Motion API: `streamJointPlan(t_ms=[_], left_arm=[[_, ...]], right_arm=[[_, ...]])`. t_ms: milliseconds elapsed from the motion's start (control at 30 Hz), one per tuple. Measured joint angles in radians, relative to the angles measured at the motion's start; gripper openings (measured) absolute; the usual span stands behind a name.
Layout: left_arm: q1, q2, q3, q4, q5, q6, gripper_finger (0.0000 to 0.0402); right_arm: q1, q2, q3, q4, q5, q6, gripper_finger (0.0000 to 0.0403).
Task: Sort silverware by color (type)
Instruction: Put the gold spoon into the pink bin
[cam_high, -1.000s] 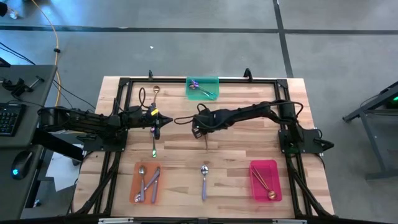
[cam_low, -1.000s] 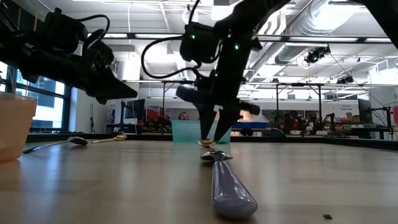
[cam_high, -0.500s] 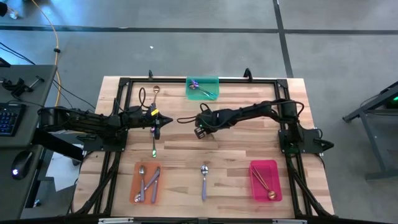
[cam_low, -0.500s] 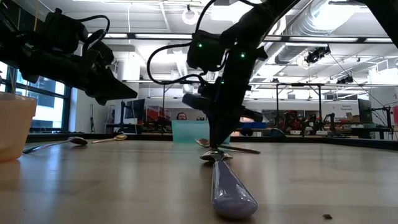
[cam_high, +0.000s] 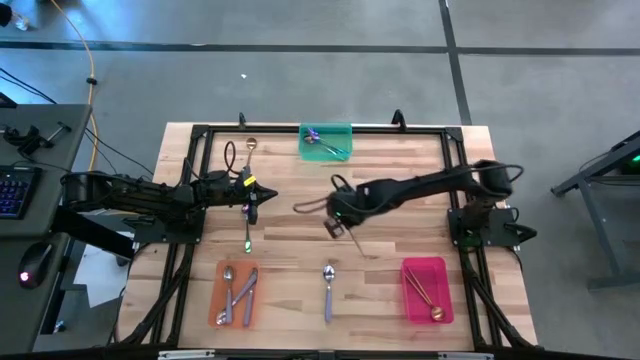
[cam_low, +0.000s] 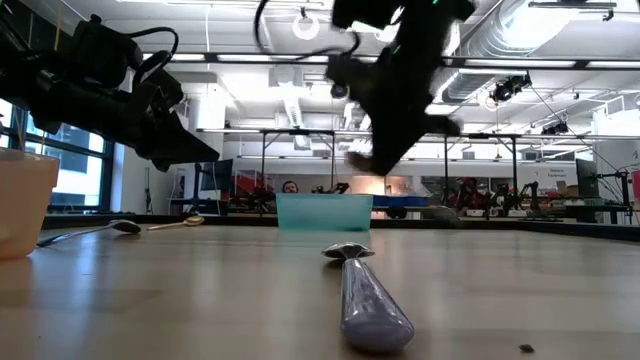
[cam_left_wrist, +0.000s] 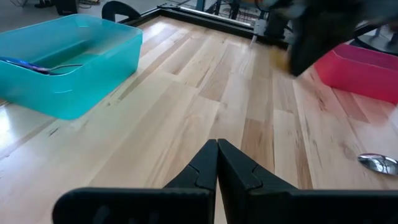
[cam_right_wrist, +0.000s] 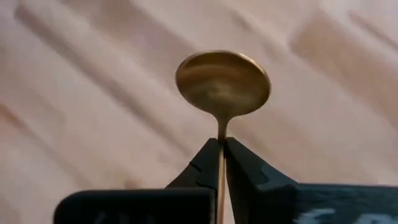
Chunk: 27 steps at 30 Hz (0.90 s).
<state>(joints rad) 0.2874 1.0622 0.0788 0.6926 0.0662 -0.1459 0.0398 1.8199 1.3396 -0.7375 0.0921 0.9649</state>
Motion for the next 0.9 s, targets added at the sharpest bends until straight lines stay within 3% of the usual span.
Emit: streamJointPlan(t_ms=[467, 667, 900], left_arm=[[0.000, 0.000, 0.000, -0.001, -0.001, 0.000, 0.0000], [0.000, 0.000, 0.000, -0.002, -0.002, 0.000, 0.0000], [0.000, 0.000, 0.000, -0.019, -0.002, 0.000, 0.0000]], right_arm=[[0.326, -0.363, 0.001, -0.417, 0.019, 0.487, 0.0000], [0.512, -0.386, -0.001, -0.566, -0.004, 0.665, 0.0000], [0.669, -0.384, -0.196, -0.475, -0.005, 0.789, 0.0000]])
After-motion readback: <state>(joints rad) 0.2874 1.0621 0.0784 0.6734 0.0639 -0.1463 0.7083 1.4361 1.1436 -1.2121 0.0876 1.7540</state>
